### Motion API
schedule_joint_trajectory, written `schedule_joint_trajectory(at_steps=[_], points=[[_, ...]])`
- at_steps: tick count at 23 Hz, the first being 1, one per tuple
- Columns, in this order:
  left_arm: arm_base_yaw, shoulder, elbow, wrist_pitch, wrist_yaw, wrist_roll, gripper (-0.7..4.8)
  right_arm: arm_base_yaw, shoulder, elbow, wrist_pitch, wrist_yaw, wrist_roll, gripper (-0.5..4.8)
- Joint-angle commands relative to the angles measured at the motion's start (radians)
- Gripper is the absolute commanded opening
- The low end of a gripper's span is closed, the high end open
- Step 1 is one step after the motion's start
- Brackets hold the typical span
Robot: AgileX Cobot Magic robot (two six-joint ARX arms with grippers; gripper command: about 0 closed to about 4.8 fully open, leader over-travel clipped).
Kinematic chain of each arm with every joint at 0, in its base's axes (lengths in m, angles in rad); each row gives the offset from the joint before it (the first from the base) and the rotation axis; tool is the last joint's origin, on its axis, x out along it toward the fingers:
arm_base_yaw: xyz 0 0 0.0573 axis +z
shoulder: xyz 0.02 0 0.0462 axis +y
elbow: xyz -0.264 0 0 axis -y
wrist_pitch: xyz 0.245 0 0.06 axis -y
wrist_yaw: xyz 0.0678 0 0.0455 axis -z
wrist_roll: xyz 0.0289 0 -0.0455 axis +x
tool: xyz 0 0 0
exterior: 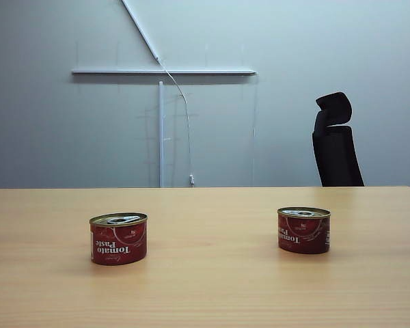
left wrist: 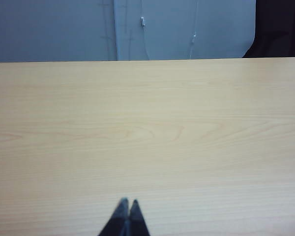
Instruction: Stack a can of tomatoes on the right onto the can of tomatoes on the left.
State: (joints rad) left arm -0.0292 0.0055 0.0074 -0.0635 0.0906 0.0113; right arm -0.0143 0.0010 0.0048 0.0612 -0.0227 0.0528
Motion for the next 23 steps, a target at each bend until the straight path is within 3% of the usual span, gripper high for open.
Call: schedule_joint_trajectory(at_steps=[1,9,13,15,17,18,20,23], points=[[-0.001,0.0,0.002,0.016,0.001,0.007,-0.02,0.0,-0.002,-0.004,0.017,0.002,0.003,-0.09],[-0.002,0.0,0.002,0.016,0.001,0.007,-0.02,0.001,-0.002,-0.004,0.027,-0.036,0.014,-0.09],[-0.075,0.0,0.002,0.015,0.0,0.007,-0.02,0.001,-0.002,-0.002,0.072,-0.189,0.214,-0.09],[-0.181,0.0,0.002,0.016,0.0,0.007,-0.02,0.001,-0.002,0.0,0.071,-0.223,0.287,-0.09],[-0.37,0.0,0.002,0.015,0.0,0.007,-0.02,0.001,0.0,0.002,0.064,-0.257,0.327,-0.09],[-0.42,0.0,0.002,0.015,0.0,0.007,-0.02,0.001,0.002,0.008,0.048,-0.263,0.33,-0.09],[-0.572,0.001,0.002,0.015,0.004,0.007,-0.02,0.001,0.016,0.063,-0.077,-0.265,0.329,-0.09],[-0.666,0.007,0.002,0.012,0.003,0.007,-0.02,0.003,0.085,0.181,-0.223,-0.274,0.266,-0.09]])
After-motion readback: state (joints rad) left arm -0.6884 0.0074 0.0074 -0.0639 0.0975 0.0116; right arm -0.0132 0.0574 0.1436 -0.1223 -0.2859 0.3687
